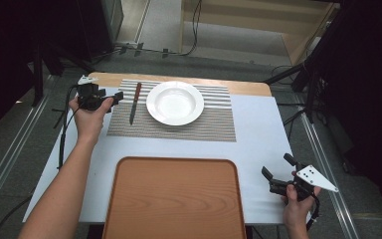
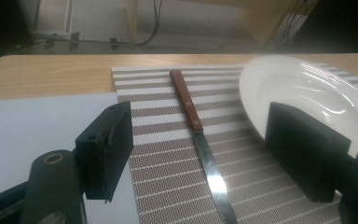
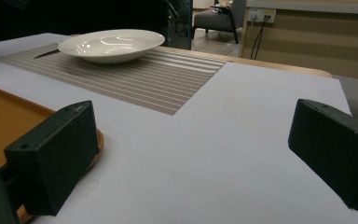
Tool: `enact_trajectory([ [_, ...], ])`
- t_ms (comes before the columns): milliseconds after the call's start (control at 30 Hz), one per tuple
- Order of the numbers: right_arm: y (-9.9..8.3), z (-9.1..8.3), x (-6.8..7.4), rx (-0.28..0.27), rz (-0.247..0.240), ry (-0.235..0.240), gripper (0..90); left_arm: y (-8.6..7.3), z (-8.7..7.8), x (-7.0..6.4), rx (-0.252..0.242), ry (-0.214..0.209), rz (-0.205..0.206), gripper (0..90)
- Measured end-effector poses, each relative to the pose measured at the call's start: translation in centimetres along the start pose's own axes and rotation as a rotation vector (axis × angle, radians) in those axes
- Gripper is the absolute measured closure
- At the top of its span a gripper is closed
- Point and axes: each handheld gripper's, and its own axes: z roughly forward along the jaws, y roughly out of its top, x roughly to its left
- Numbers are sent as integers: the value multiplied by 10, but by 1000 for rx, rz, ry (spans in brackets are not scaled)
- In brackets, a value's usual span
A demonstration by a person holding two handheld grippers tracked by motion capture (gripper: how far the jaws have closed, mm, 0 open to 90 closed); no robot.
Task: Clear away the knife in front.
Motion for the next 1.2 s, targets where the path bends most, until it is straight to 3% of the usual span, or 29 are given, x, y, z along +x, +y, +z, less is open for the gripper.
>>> enact_trajectory([
  [133, 0, 0, 0, 0, 2, 2, 5, 5, 11, 0, 23, 16, -18, 287],
  [467, 0, 0, -1, -1, 9, 1, 5, 15, 37, -3, 111, 35, -10, 418],
  [633, 0, 0, -1, -1, 10, 1, 5, 19, 49, -4, 142, 18, -25, 485],
  [800, 0, 0, -1, -3, 11, 0, 6, 24, 65, -7, 202, 20, -16, 543],
  [1200, 0, 0, -1, -5, 15, 1, 5, 21, 91, -14, 295, 24, 9, 613],
])
